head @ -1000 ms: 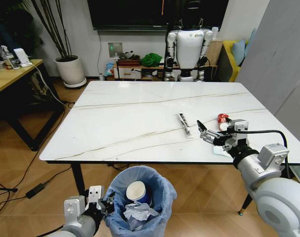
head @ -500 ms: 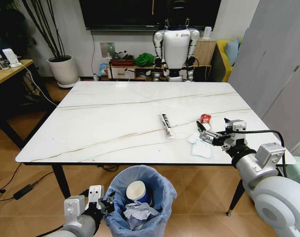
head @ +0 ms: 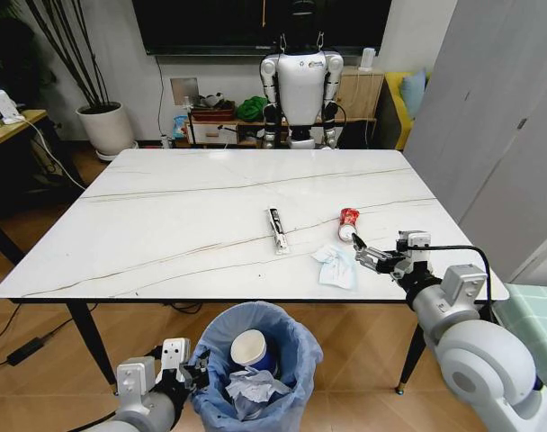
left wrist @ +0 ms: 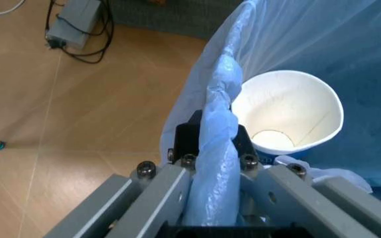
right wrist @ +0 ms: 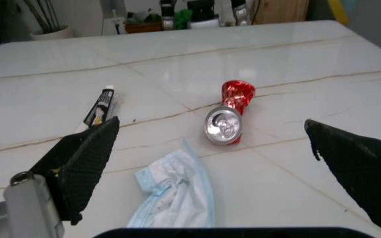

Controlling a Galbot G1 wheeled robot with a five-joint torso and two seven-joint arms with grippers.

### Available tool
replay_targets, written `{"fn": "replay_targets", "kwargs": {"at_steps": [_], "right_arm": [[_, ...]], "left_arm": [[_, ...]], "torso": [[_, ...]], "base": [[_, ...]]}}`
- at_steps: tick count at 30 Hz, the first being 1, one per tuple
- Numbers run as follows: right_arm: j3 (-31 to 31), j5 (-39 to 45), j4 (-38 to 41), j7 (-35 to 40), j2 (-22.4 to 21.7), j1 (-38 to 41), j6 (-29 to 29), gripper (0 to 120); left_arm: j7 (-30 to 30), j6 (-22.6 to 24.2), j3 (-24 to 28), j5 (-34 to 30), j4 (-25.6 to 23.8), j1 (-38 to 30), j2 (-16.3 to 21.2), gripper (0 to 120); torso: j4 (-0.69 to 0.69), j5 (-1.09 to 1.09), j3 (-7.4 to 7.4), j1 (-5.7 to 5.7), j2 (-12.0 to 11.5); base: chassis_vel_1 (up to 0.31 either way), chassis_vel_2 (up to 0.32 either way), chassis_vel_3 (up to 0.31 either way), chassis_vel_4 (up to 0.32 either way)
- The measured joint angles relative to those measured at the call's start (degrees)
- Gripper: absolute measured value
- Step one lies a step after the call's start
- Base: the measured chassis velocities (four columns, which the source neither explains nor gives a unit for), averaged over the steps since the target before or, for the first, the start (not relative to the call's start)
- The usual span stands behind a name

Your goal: Pick up the trash bin and place the trash from the table into it.

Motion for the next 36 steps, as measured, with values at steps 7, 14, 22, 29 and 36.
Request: {"fn": "replay_targets", "kwargs": {"at_steps": [7, 14, 22, 29, 36], "right_arm": [[-5.2, 1.5, -2.1, 2.6, 0.2, 2.5, -0.1, 100], [-6.2, 0.1, -3.6, 2.2, 0.2, 2.1, -0.2, 100], [-7.1, -0.4, -4.8, 1.1, 0.1, 2.5, -0.2, 91], [-7.3, -1.0, -6.0, -0.1, -0.2, 3.0, -0.1, 88], [-7.8, 0.3, -8.2, -0.2, -0.6, 3.5, -0.1, 91]], "left_arm": [[0.7, 0.0, 0.1, 1.3, 0.0, 0.5, -0.5, 0], [1.0, 0.0, 0.6, 1.7, 0.0, 0.6, -0.3, 0], [1.2, 0.0, 1.3, 1.8, 0.0, 0.2, -0.1, 0], [1.7, 0.0, 1.5, 1.9, 0.0, 0.2, 0.1, 0], [2.0, 0.0, 1.6, 1.7, 0.0, -0.2, 0.9, 0]], "torso": [[0.0, 0.02, 0.0, 0.0, 0.0], [-0.02, 0.02, 0.0, 0.0, 0.0], [-0.01, 0.02, 0.0, 0.0, 0.0], [-0.01, 0.01, 0.0, 0.0, 0.0], [-0.01, 0.02, 0.0, 0.0, 0.0]], "base": [[0.0, 0.0, 0.0, 0.0], [0.0, 0.0, 0.0, 0.0], [0.0, 0.0, 0.0, 0.0], [0.0, 0.0, 0.0, 0.0], [0.0, 0.0, 0.0, 0.0]]}}
